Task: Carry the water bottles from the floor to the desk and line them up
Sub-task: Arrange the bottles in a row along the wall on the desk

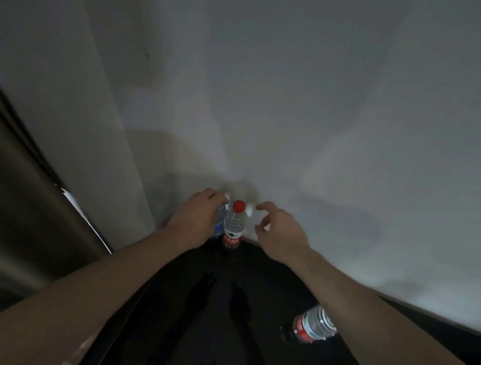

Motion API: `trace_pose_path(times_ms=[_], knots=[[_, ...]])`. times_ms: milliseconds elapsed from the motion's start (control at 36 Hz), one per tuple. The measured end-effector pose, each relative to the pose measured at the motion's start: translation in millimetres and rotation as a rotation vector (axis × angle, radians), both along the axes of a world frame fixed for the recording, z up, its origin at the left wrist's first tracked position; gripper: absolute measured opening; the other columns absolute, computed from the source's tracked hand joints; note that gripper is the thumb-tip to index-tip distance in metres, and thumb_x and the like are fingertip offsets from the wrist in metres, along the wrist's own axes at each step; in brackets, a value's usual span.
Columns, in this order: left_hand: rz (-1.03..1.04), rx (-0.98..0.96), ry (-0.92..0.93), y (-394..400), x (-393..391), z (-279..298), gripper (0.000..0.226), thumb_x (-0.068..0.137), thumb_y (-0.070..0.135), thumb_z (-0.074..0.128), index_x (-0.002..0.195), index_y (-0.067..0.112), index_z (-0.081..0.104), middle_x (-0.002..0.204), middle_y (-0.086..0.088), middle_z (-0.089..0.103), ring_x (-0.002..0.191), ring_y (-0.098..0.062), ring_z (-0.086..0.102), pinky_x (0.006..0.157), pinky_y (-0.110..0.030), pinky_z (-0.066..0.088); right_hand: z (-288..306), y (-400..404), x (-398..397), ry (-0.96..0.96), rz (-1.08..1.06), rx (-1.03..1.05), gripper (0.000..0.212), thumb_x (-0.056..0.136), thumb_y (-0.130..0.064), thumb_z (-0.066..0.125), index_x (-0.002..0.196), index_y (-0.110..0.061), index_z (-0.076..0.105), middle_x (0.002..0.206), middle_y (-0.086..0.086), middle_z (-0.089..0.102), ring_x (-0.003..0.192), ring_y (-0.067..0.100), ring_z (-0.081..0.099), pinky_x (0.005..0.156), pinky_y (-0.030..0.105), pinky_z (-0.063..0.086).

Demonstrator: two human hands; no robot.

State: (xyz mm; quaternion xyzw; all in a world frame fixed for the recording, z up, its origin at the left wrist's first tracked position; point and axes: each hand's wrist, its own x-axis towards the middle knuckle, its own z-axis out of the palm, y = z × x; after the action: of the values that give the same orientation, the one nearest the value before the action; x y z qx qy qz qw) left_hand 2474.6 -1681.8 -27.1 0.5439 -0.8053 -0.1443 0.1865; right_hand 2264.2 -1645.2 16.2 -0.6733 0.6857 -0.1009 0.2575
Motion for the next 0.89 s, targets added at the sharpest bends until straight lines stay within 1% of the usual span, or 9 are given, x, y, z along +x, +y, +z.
trace_pose_path(times_ms=[56, 139, 222, 306, 444, 528, 583, 778, 889], knots=[[-0.041, -0.036, 0.048, 28.4, -3.6, 6.9, 0.037, 0.087, 0.004, 0.065, 0.122, 0.014, 0.064, 0.122, -0.007, 0.06, 0.106, -0.028, 0.058, 0.093, -0.045, 0.051, 12.9, 27.1, -18.7, -0.011, 0.019, 0.003, 0.039, 0.099, -0.027, 0.058, 0.137, -0.034, 0.052, 0.12, -0.005, 0.063, 0.106, 0.018, 0.062, 0.088, 0.034, 0.053], [-0.072, -0.047, 0.076, 78.2, -12.4, 20.0, 0.033, 0.087, 0.008, 0.071, 0.118, 0.018, 0.066, 0.121, 0.0, 0.061, 0.107, -0.02, 0.059, 0.096, -0.031, 0.048, 26.9, 71.0, -50.6, -0.019, 0.031, 0.016, 0.033, 0.1, -0.031, 0.06, 0.132, -0.037, 0.056, 0.118, -0.012, 0.061, 0.099, 0.012, 0.062, 0.081, 0.027, 0.049], [-0.067, 0.009, 0.082, 129.2, -24.2, 29.2, 0.033, 0.087, 0.02, 0.073, 0.118, 0.026, 0.065, 0.123, 0.011, 0.058, 0.107, -0.008, 0.057, 0.097, -0.024, 0.045, 31.9, 115.1, -82.4, -0.026, 0.043, 0.018, 0.032, 0.096, -0.033, 0.065, 0.128, -0.036, 0.061, 0.115, -0.013, 0.065, 0.099, 0.011, 0.063, 0.087, 0.029, 0.05], [-0.047, 0.122, 0.068, 179.2, -39.0, 35.8, 0.031, 0.089, 0.029, 0.072, 0.119, 0.031, 0.064, 0.122, 0.018, 0.054, 0.096, 0.002, 0.054, 0.09, -0.02, 0.048, 31.2, 157.8, -112.6, -0.033, 0.06, 0.043, 0.032, 0.094, -0.031, 0.069, 0.125, -0.037, 0.063, 0.111, -0.015, 0.065, 0.101, 0.007, 0.063, 0.089, 0.028, 0.051], [0.018, 0.253, 0.0, 252.5, -60.9, 33.0, 0.031, 0.088, 0.039, 0.071, 0.118, 0.036, 0.063, 0.12, 0.021, 0.055, 0.102, -0.001, 0.058, 0.09, -0.021, 0.05, 24.3, 221.0, -154.7, -0.046, 0.068, 0.032, 0.025, 0.092, -0.033, 0.069, 0.115, -0.041, 0.064, 0.106, -0.019, 0.067, 0.097, 0.002, 0.066, 0.087, 0.03, 0.055], [0.071, 0.301, -0.032, 285.2, -71.3, 25.2, 0.031, 0.089, 0.043, 0.069, 0.118, 0.037, 0.063, 0.119, 0.02, 0.056, 0.101, -0.002, 0.059, 0.088, -0.021, 0.051, 20.9, 251.9, -171.4, -0.044, 0.096, 0.046, 0.024, 0.092, -0.035, 0.071, 0.114, -0.042, 0.064, 0.103, -0.02, 0.065, 0.084, -0.003, 0.063, 0.074, 0.019, 0.048], [0.098, 0.332, -0.065, 301.9, -77.5, 19.9, 0.033, 0.089, 0.047, 0.067, 0.119, 0.036, 0.063, 0.119, 0.019, 0.057, 0.1, -0.002, 0.059, 0.088, -0.023, 0.051, 16.7, 266.3, -181.4, -0.031, 0.105, 0.073, 0.025, 0.093, -0.037, 0.071, 0.115, -0.044, 0.062, 0.104, -0.02, 0.063, 0.081, -0.004, 0.061, 0.068, 0.014, 0.042], [0.135, 0.456, -0.259, 329.8, -89.5, 6.6, 0.049, 0.085, 0.068, 0.055, 0.123, 0.036, 0.056, 0.109, 0.016, 0.057, 0.093, -0.007, 0.06, 0.08, -0.026, 0.051, 2.1, 278.1, -197.5, -0.001, 0.063, 0.106, 0.033, 0.095, -0.037, 0.068, 0.127, -0.038, 0.059, 0.11, -0.019, 0.06, 0.083, -0.004, 0.06, 0.065, 0.013, 0.04], [0.08, 0.476, -0.358, 329.1, -92.1, -0.9, 0.039, 0.084, 0.064, 0.057, 0.11, 0.034, 0.057, 0.091, 0.013, 0.063, 0.08, -0.008, 0.062, 0.07, -0.027, 0.049, -9.6, 271.2, -196.6, 0.012, 0.009, 0.106, 0.039, 0.096, -0.037, 0.067, 0.134, -0.035, 0.056, 0.113, -0.015, 0.06, 0.083, -0.003, 0.057, 0.064, 0.014, 0.04]])
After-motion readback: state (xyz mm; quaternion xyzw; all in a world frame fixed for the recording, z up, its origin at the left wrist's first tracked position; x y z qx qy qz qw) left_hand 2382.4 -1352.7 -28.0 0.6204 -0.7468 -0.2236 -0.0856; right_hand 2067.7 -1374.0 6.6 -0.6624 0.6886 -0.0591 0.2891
